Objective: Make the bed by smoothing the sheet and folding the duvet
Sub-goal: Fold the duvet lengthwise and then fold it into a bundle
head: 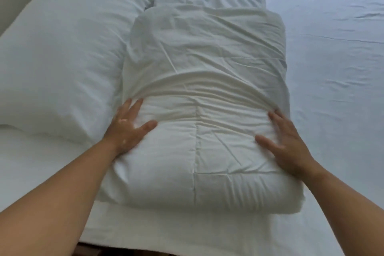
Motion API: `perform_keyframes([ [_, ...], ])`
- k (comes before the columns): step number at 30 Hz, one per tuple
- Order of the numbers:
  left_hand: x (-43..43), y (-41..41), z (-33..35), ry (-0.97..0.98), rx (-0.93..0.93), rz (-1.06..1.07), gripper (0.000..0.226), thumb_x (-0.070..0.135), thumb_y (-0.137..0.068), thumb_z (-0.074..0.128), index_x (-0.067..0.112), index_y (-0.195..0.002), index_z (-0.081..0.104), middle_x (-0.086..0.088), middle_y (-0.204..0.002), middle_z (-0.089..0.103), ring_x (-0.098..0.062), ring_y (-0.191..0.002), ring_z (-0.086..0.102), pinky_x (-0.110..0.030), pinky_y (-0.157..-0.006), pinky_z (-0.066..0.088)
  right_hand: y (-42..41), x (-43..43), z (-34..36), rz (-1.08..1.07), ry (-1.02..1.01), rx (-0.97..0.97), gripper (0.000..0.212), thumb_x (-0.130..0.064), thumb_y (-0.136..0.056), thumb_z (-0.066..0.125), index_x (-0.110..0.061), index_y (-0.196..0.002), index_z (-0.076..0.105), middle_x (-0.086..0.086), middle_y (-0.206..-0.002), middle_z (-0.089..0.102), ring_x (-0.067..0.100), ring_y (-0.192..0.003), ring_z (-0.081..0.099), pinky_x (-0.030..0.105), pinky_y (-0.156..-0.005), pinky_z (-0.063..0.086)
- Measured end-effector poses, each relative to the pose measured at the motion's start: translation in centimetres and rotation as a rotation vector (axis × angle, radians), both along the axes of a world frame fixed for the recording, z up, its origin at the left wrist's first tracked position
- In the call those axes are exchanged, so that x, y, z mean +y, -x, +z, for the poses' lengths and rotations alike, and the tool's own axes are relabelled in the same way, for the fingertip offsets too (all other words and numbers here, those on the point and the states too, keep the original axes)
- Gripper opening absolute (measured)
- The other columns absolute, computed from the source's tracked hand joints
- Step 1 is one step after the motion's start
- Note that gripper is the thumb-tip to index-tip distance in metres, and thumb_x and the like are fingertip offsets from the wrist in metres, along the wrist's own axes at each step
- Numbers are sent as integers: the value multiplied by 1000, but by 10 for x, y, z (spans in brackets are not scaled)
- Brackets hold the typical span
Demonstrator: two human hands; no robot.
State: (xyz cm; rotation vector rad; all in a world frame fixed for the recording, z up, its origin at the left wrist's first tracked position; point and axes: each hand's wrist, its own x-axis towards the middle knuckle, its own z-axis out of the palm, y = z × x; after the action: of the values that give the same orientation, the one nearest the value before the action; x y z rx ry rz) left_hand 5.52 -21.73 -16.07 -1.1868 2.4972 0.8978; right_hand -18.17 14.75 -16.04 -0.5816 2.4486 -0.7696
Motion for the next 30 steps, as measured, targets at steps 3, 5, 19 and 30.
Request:
perform_keyframes([
  [3,18,-56,12,-453,262,314,87,73,-68,72,58,-143,30,15,-151,42,-11,-133,48,-29,-105,38,-25,41,4,-312,229,-427,95,-77,-59,77,-40,-142,47,-12,-144,54,11,-123,58,40,-104,45],
  [5,42,-94,6,-698,385,468,93,70,-52,85,55,-134,45,11,-136,61,-16,-119,63,-33,-91,51,-52,68,-7,-384,312,-702,74,-61,-69,78,-29,-133,58,3,-130,68,22,-109,70,45,-89,58],
  [19,107,-134,6,-416,296,405,78,27,-53,98,41,-116,54,18,-110,67,4,-101,62,-16,-81,49,-105,102,-11,-390,330,-783,61,-15,-58,93,-21,-113,69,9,-118,72,30,-108,69,56,-95,54],
  [30,128,-141,65,-301,421,472,22,21,-78,83,23,-93,67,3,-90,72,-12,-87,66,-27,-69,49,-137,102,58,-466,434,-600,65,-26,-54,96,-11,-111,69,7,-106,76,28,-103,71,45,-80,60],
])
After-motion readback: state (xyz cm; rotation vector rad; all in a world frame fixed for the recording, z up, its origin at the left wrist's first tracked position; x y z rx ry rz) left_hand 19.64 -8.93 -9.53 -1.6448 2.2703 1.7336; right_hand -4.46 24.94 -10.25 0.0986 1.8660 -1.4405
